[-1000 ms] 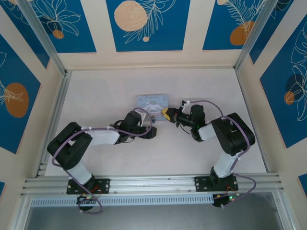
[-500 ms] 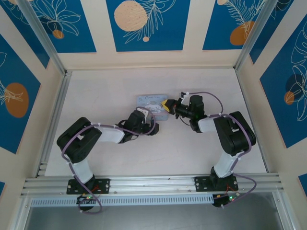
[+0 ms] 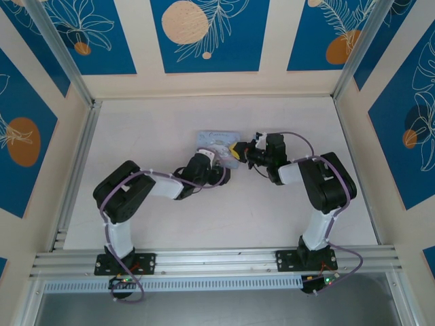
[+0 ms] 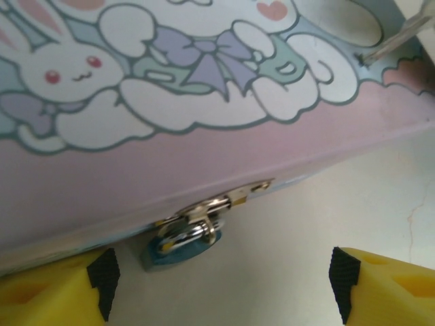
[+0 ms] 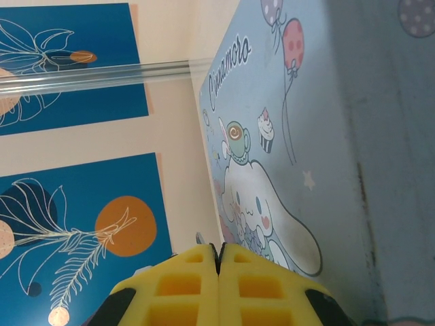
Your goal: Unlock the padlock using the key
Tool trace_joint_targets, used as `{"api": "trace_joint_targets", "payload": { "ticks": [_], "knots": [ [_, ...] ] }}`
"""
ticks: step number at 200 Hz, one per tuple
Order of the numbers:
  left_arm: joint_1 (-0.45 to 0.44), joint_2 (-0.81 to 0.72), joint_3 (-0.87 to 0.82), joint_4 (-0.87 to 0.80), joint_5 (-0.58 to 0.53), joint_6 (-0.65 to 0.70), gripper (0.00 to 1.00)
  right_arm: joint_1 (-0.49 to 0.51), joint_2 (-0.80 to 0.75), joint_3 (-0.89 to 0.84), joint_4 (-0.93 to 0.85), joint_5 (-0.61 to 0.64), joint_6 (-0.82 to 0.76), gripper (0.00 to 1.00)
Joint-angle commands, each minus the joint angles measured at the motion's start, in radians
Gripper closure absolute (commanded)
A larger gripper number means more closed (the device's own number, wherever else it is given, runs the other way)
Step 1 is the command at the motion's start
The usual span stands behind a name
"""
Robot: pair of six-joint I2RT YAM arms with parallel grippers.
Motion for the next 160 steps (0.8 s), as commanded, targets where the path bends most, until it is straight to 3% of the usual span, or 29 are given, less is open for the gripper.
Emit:
{"api": "trace_joint_targets", "payload": {
  "ticks": [1, 74, 160],
  "knots": [
    [-0.008, 0.041, 0.031, 0.051, 0.083, -0.041, 0.18, -0.007, 0.028, 0.012, -0.024, 0.019, -0.017, 1.00],
    [-0.008, 0.042, 0.053, 0.175, 0.187, -0.188, 0.18, -0.007, 0.053, 0.009, -0.010, 0.024, -0.010, 1.00],
    [-0.007, 0.079, 0.004, 0.330, 0.154, -0.361, 0.19, -0.011, 0.073, -0.002, 0.018, 0.021, -0.002, 1.00]
  ]
}}
